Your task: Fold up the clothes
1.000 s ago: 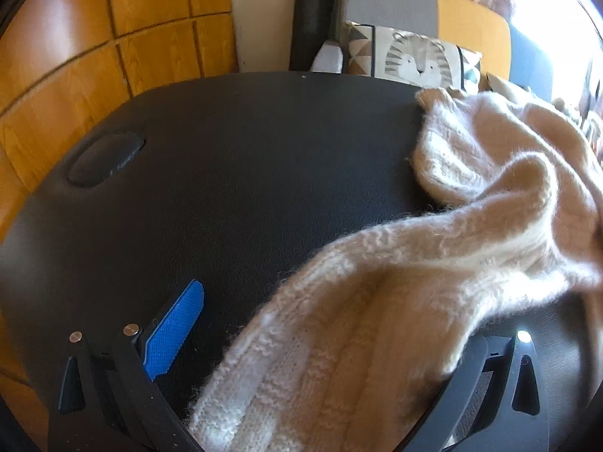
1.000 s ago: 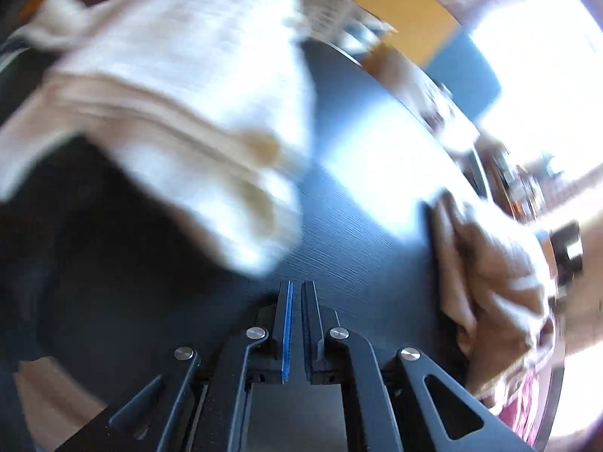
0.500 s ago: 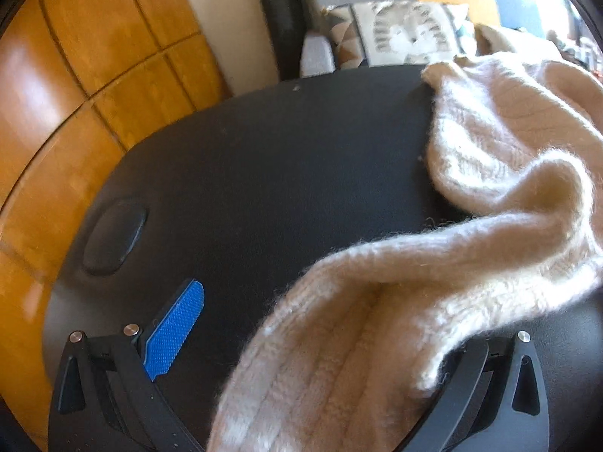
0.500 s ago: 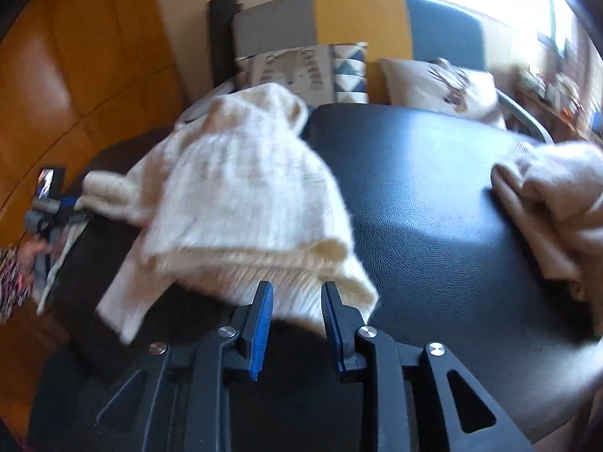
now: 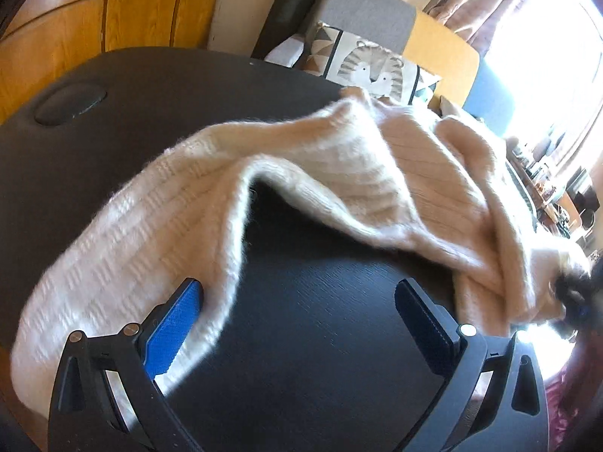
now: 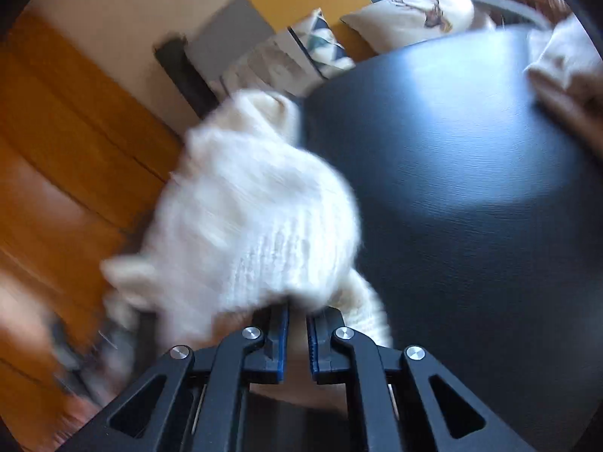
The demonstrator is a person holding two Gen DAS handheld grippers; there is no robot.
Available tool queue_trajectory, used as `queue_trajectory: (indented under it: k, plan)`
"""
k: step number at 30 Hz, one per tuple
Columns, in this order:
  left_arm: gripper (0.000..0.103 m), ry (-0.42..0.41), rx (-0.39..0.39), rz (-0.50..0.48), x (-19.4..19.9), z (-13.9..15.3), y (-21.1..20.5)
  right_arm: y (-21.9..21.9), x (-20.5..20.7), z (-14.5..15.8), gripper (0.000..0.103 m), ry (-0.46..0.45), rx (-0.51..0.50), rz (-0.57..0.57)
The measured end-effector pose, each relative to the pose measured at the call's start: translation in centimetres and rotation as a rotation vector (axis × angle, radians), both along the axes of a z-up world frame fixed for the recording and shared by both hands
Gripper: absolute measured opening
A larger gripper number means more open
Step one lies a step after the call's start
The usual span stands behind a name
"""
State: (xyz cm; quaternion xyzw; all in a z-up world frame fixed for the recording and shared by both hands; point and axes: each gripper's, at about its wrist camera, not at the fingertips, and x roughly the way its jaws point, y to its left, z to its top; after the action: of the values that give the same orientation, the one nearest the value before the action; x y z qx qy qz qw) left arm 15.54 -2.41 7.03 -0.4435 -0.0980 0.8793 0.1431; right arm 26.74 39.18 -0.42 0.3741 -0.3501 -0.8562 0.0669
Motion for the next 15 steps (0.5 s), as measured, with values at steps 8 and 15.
queue_trajectory:
  k: [8,15]
  plan:
    - [0.103,-0.006,-0.057,0.059,-2.1,0.7,-1.2,-15.9,-4.8,3.0,0.018,0.11,-0.171,0.376]
    - [0.103,0.062,-0.147,-0.002,-3.9,1.6,1.1,-14.8,1.9,-0.8,0.029,-0.077,0.03,0.221]
